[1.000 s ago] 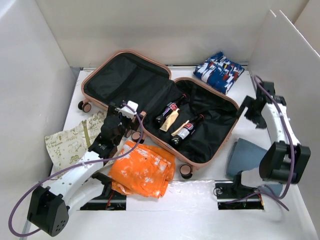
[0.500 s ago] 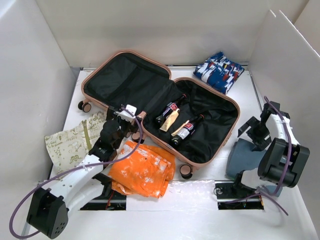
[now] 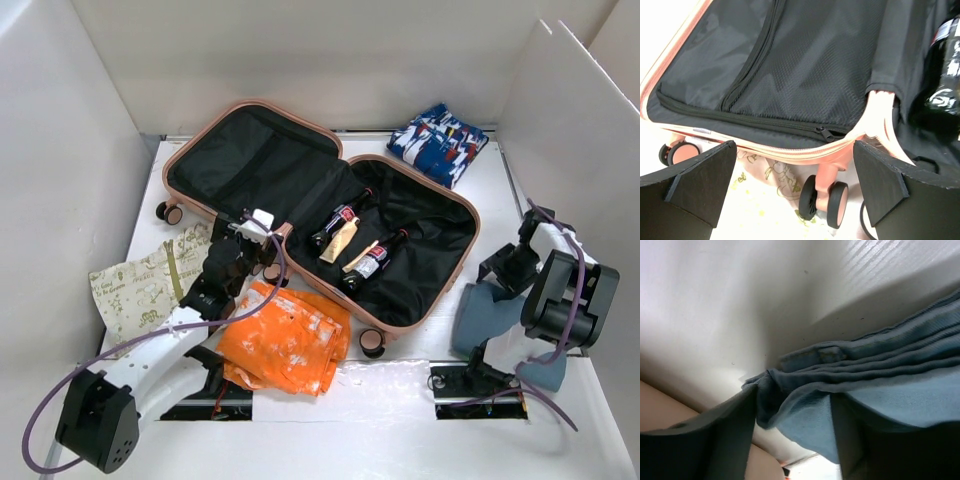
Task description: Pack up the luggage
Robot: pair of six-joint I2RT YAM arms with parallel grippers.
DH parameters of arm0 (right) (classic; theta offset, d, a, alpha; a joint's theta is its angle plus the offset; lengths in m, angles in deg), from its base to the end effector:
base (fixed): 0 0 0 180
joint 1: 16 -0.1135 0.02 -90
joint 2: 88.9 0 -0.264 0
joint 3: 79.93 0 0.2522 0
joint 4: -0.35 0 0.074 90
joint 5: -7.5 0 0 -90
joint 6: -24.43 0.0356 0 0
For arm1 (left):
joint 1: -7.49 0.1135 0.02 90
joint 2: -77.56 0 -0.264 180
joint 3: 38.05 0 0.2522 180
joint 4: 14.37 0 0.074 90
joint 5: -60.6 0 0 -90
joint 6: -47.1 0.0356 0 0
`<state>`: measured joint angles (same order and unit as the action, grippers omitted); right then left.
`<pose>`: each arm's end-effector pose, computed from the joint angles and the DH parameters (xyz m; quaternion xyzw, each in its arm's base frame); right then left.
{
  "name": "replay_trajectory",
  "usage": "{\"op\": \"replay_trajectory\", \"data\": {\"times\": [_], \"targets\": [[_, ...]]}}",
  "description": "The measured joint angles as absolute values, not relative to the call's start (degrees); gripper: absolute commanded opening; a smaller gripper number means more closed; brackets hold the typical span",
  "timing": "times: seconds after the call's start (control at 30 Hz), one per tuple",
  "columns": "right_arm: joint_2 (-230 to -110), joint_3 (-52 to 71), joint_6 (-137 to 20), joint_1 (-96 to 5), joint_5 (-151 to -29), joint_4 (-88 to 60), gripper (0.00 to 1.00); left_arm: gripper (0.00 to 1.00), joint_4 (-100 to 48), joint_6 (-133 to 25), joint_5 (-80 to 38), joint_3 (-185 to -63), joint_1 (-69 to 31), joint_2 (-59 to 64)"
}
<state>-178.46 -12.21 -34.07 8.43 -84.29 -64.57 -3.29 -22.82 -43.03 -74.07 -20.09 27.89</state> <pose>0.2356 -0.1058 0.1743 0.4683 0.8830 0.0173 0.0273 0.1836 -0.0864 0.2504 0.2149 0.6896 0.0407 0.6903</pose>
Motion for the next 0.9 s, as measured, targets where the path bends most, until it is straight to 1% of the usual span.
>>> {"op": "replay_trajectory", "data": {"times": [0.03,0.13,0.17,0.2,0.23,0.27,0.47,0.53,0.57,0.6,0.7,0.73,0.77,0.87,0.9], "targets": [[-178.59,-12.21,-33.80,8.51,-84.24,-64.57,0.45,1.00,-3.27,-22.76,-43.14,-74.09,-19.91,27.48],[-179.73,-11.60,-32.91,8.69,-84.70,-64.55,0.22,1.00,-3.20,-22.56,-43.14,-74.53,-19.26,25.99],[-180.36,-10.99,-32.60,8.71,-84.96,-64.61,0.10,1.00,-3.18,-22.50,-43.14,-74.75,-19.04,25.55],[-180.95,-10.33,-32.25,8.71,-85.40,-64.61,0.06,1.00,-3.20,-22.43,-43.14,-75.03,-18.88,25.12],[-181.45,-9.81,-31.66,8.73,-86.03,-64.31,0.02,1.00,-3.20,-22.32,-43.14,-75.40,-18.62,24.64],[-181.94,-9.43,-30.83,8.73,-86.80,-63.82,0.00,1.00,-3.20,-22.19,-43.14,-75.86,-18.32,24.16],[-183.68,-7.66,-23.22,8.65,-90.10,-57.29,0.00,1.00,-3.12,-21.34,-42.90,-78.79,-16.09,21.55],[-185.00,-6.24,-20.73,8.36,-90.91,-53.20,0.19,1.00,-3.16,-21.27,-42.68,-79.82,-15.45,20.81],[-185.89,-5.17,-20.25,8.14,-91.32,-51.50,0.30,1.00,-3.14,-21.25,-42.48,-80.26,-15.13,20.55],[-187.03,-3.66,-20.25,7.88,-91.78,-50.21,0.51,1.00,-3.09,-21.23,-42.26,-80.61,-14.86,20.31],[-190.20,2.54,-23.51,6.55,-92.37,-49.44,0.74,1.00,-3.07,-21.10,-41.76,-80.98,-14.56,20.13],[-190.94,5.12,-25.54,5.96,-91.78,-49.70,0.86,1.00,-3.07,-21.08,-41.61,-80.98,-14.54,20.11],[-191.11,6.96,-27.36,5.45,-91.11,-50.12,0.91,1.00,-3.07,-21.05,-41.54,-80.98,-14.54,20.07],[-189.45,10.43,-34.90,4.21,-87.63,-53.25,0.99,1.00,-2.98,-21.05,-41.08,-80.98,-14.54,20.07],[-188.27,10.65,-36.95,4.03,-86.19,-54.84,0.99,1.00,-2.85,-21.05,-40.89,-80.98,-14.54,20.07]]}}
